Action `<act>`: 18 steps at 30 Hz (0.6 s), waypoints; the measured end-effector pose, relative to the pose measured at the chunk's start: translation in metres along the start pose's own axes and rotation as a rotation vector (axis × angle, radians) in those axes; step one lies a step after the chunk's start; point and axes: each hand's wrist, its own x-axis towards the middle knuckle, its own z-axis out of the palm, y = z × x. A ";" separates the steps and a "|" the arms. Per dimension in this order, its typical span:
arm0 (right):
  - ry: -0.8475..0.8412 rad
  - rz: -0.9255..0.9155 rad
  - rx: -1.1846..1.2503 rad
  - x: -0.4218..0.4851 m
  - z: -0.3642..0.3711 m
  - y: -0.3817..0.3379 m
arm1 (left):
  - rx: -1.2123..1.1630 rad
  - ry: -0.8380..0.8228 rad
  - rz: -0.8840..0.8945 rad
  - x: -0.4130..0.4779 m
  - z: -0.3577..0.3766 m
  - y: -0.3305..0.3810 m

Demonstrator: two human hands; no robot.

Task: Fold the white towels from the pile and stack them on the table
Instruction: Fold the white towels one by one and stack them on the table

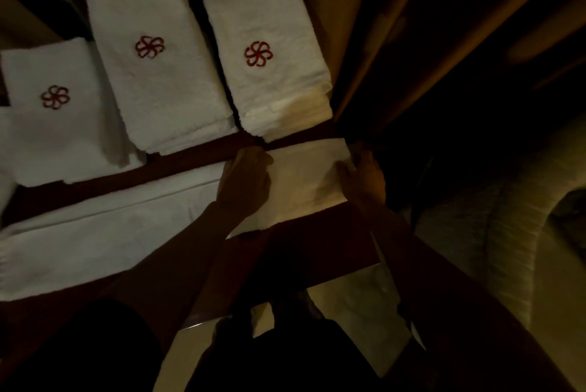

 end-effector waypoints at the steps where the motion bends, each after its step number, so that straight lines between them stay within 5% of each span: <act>1: 0.001 0.002 0.019 -0.004 0.000 0.002 | 0.020 0.008 0.047 0.001 0.001 0.004; 11: 0.133 0.202 0.051 -0.051 -0.007 0.024 | 0.039 -0.123 0.328 0.040 0.016 0.058; 18: 0.059 0.331 0.049 -0.048 0.011 0.042 | -0.010 -0.235 0.234 0.075 0.028 0.075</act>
